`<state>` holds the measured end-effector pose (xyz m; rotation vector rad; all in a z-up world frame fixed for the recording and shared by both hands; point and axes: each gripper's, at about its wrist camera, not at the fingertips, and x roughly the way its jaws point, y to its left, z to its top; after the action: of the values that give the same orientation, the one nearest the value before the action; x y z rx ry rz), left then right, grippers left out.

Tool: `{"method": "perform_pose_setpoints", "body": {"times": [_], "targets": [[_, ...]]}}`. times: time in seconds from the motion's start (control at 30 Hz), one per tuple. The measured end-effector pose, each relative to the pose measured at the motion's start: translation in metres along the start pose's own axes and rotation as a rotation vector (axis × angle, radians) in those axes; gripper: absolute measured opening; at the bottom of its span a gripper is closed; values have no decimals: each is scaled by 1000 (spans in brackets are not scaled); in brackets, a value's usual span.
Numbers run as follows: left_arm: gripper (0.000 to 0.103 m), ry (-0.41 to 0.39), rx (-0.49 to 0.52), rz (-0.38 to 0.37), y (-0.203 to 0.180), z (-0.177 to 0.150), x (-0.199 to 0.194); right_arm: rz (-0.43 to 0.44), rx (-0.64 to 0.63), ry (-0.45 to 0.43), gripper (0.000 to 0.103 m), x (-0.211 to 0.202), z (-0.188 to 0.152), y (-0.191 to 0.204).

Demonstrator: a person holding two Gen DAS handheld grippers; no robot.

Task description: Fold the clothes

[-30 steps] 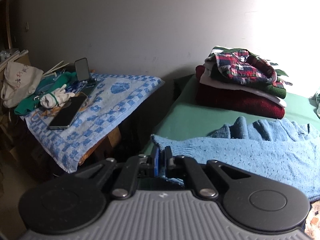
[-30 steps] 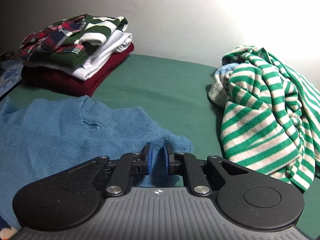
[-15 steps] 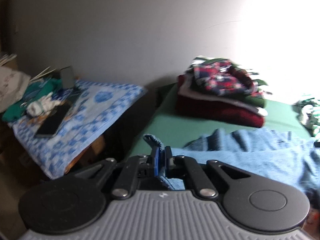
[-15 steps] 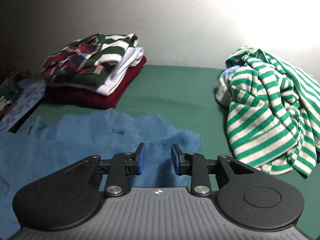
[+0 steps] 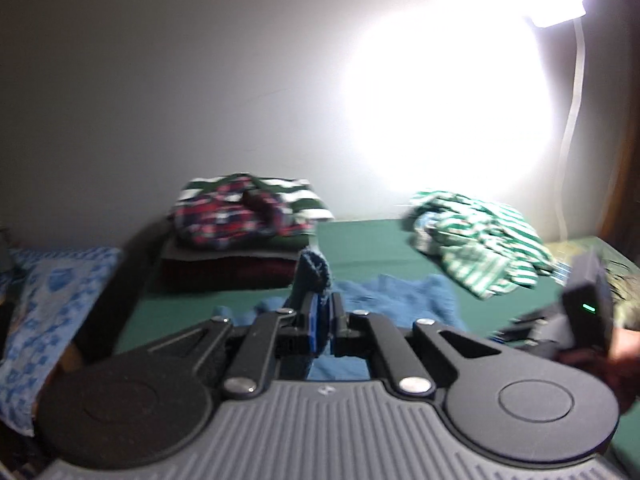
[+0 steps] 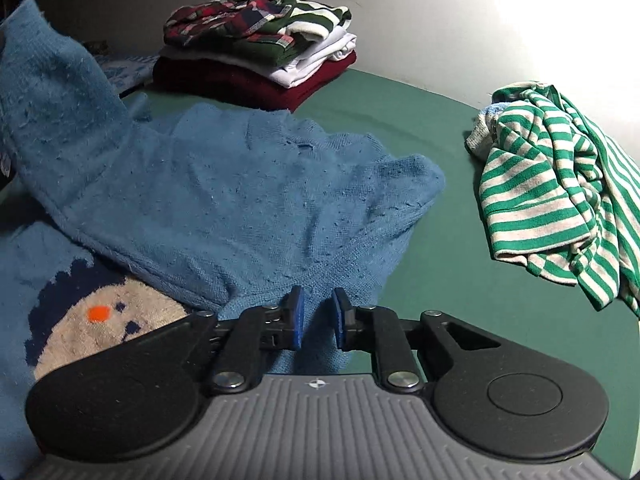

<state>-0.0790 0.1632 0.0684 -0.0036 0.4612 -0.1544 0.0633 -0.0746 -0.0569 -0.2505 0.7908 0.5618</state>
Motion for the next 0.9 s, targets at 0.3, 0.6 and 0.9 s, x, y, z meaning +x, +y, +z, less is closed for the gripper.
{"method": "perform_pose_setpoints", "body": {"times": [0.3, 0.6, 0.9], "targets": [[1, 93, 83, -130, -59, -31, -4, 33, 62, -10, 17, -5, 10, -6], [1, 149, 85, -116, -82, -51, -8, 392, 414, 20, 37, 9, 48, -26], [1, 162, 54, -64, -87, -55, -18, 490, 292, 149, 33, 60, 78, 21]]}}
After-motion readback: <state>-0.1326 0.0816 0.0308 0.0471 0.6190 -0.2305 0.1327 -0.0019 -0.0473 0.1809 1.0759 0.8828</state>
